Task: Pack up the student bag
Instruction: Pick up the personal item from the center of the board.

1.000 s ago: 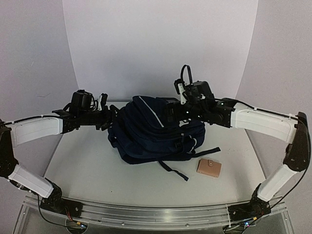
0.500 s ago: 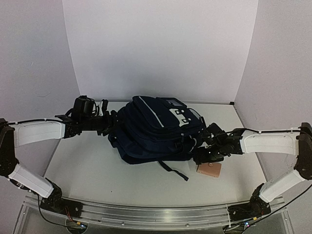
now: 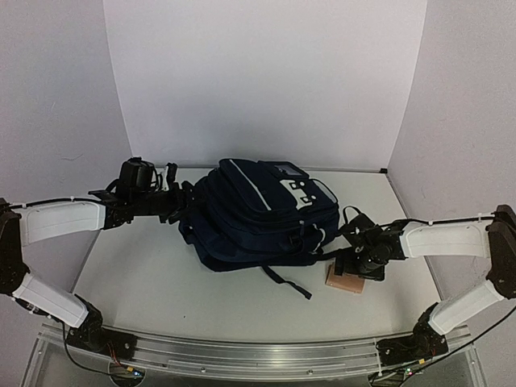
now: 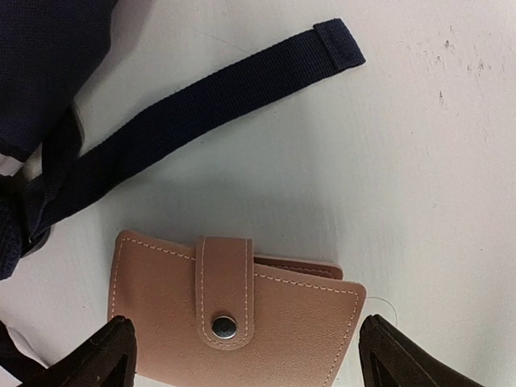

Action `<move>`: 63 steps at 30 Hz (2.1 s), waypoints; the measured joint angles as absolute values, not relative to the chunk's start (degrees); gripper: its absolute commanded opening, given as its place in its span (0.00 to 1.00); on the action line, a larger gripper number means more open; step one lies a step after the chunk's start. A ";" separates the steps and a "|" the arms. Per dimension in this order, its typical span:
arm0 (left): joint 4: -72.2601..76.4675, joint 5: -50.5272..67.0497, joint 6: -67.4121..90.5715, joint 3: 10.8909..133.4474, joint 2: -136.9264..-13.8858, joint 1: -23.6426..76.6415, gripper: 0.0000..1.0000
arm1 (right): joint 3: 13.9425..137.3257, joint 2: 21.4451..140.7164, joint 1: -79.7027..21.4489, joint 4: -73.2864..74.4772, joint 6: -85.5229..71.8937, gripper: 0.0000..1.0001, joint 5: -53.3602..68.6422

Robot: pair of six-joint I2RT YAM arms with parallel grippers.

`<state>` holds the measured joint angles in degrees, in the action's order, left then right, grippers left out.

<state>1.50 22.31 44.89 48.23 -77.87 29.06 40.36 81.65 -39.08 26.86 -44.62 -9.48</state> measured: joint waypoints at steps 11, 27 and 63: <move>1.45 22.29 44.41 48.23 -77.87 29.06 0.73 | 41.45 85.73 -39.00 24.23 -43.68 0.92 -6.54; 1.35 22.26 43.46 48.23 -78.46 29.06 0.74 | 52.00 95.68 -46.16 18.83 -28.98 0.94 -2.51; -1.02 21.87 41.58 47.11 -78.41 29.06 0.75 | 25.41 75.15 -45.33 0.22 -89.45 0.55 -1.08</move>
